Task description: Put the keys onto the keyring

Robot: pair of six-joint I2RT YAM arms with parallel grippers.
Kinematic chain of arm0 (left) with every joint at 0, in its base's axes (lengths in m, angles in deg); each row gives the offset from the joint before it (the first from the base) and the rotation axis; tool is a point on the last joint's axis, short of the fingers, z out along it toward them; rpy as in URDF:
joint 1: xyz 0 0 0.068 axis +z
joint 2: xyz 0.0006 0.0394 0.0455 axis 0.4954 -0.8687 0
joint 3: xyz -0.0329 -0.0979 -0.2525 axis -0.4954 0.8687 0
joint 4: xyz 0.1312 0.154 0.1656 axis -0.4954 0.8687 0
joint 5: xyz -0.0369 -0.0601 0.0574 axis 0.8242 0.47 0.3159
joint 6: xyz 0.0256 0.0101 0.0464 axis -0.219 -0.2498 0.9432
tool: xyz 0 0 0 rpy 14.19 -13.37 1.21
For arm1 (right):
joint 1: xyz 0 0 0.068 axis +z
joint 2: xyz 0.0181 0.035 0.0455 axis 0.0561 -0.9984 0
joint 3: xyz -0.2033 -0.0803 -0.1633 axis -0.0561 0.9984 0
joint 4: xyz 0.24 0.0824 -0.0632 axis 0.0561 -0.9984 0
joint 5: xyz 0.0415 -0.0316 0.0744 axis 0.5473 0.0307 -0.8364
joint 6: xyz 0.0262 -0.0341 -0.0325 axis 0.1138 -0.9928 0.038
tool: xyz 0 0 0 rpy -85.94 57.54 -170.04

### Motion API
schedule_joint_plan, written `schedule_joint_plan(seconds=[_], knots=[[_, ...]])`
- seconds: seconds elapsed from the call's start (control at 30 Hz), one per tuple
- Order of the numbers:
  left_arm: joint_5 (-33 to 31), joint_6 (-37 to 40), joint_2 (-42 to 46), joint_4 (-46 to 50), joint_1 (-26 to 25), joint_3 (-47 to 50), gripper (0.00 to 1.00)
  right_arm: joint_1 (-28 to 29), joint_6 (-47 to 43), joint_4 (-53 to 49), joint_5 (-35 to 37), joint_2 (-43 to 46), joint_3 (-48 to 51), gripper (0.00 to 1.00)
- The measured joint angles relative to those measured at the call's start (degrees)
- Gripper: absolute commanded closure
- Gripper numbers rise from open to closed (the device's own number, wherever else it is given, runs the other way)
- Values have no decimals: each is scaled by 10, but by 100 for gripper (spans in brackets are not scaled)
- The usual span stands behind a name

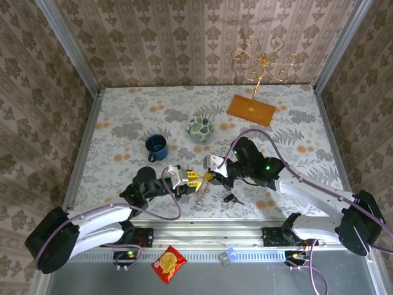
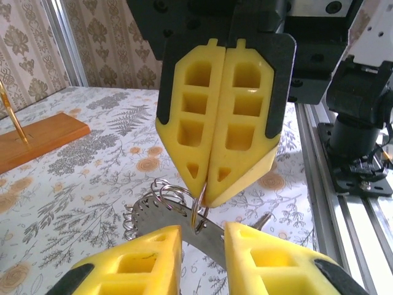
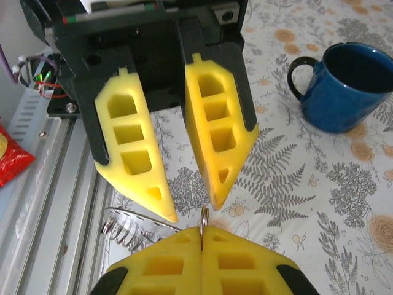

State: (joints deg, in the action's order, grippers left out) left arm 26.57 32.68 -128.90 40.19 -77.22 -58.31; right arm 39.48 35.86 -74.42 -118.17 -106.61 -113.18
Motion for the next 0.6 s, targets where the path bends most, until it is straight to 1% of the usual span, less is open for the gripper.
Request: schedule_joint_plan(seconds=[0.17,0.33,0.6], knots=[[4,26,8,73,0,-19,79,12,-31,-43,11,-17,-27,100],[10,42,4,107,4,-31,86,22,-47,-61,15,-26,-44,100],[21,54,3,142,5,-39,85,45,-76,-95,36,-57,-76,100]])
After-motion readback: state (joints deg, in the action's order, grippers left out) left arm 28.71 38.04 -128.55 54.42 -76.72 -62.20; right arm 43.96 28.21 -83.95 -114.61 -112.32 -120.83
